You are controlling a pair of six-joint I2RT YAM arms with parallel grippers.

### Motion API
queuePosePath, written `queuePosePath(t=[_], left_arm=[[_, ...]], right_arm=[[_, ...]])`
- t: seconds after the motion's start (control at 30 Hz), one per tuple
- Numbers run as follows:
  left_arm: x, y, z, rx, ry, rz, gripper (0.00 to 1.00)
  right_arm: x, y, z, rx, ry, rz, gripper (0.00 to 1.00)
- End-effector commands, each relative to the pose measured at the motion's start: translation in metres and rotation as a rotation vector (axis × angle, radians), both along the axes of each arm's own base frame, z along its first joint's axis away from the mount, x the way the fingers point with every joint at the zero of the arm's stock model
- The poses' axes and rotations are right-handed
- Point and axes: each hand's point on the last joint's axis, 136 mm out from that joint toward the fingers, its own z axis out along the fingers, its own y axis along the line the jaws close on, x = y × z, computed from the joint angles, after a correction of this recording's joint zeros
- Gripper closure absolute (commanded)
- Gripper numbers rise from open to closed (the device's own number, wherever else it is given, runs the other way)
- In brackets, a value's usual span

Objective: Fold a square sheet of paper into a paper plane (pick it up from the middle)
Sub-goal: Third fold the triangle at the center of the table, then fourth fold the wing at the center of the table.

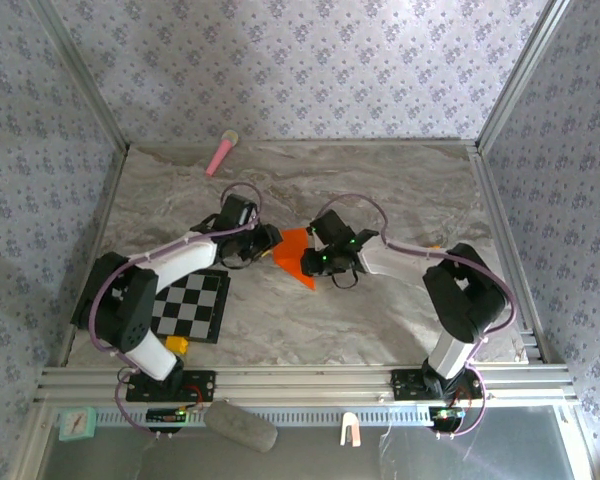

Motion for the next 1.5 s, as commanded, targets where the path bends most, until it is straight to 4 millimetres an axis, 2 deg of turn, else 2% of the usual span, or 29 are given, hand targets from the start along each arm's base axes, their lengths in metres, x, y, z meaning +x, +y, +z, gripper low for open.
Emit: queuePosePath(t=[0.0,0.2,0.47,0.73,1.17,1.33,1.47], left_arm=[[-0.013,-0.002,-0.013,-0.018,0.062,-0.039,0.56],[-0.011,-0.015,-0.027,-0.061,0.106,-0.070,0.55],[-0.010,-0.019,-0.043,-0.072,0.149,-0.063,0.54],[-0.007,-0.026,-0.044,-0.105,0.144,-0.081,0.61],[0.002,-0.029,-0.040,-0.201,0.085,-0.144,0.65],[0.001,-0.031,-0.045,-0.209,0.095,-0.161,0.73],[0.000,-0.030,-0.048,-0.202,0.105,-0.152,0.83]], right_arm=[[0.014,-0.003,-0.006,-0.027,-0.009,-0.054,0.81],[0.022,-0.007,-0.021,-0.050,0.018,-0.076,0.80],[0.016,-0.012,-0.044,-0.075,0.091,-0.094,0.80],[0.015,-0.014,-0.046,-0.074,0.097,-0.095,0.81],[0.016,-0.020,-0.048,-0.086,0.091,-0.068,0.81],[0.015,-0.021,-0.048,-0.085,0.084,-0.051,0.81],[0.018,-0.019,-0.039,-0.068,0.053,-0.031,0.79]])
